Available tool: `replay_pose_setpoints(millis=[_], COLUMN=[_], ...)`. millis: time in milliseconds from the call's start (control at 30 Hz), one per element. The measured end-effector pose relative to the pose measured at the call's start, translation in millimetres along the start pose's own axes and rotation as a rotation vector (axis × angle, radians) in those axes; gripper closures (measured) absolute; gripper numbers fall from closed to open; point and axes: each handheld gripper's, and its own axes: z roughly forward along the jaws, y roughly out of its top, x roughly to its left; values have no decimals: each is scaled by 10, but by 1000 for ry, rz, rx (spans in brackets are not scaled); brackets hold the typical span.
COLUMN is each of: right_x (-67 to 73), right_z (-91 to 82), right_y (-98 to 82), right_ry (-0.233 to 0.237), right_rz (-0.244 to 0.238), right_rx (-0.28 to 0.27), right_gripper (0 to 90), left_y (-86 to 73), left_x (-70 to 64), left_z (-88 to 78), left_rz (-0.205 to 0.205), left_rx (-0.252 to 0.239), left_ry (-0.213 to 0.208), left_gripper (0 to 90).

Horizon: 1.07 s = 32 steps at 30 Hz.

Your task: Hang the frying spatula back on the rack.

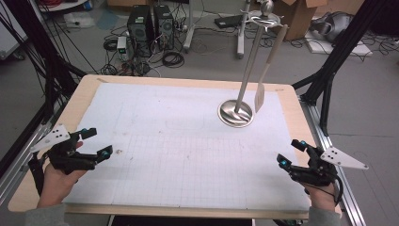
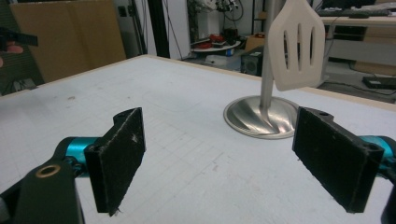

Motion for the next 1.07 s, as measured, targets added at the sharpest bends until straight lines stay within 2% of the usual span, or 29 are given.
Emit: replay_pose_setpoints(millis=[233, 367, 600, 667, 867, 1067], right_x=[-85, -146, -223, -247, -268, -266], right_z=[-110, -200, -307, -316, -277, -248], right_y=[-25, -46, -75, -91, -128, -113], right_ry=[-1, -21, -75, -93, -93, -92], right_rz=[21, 35, 49, 52, 68, 56], right_rx=[-19, -36, -56, -52, -39, -48], right_gripper=[163, 163, 163, 163, 163, 163], left_y=[-16, -28, -67, -75, -102, -157], left_x=[-16, -20, 70, 100, 193, 301], left_z=[27, 38, -59, -102, -229, -364], left_rz=[7, 6, -7, -5, -19, -59], left_rx=[3, 3, -16, -14, -37, -69], left_ry=[-8, -4, 34, 59, 101, 144], left_gripper=[25, 25, 25, 25, 25, 25])
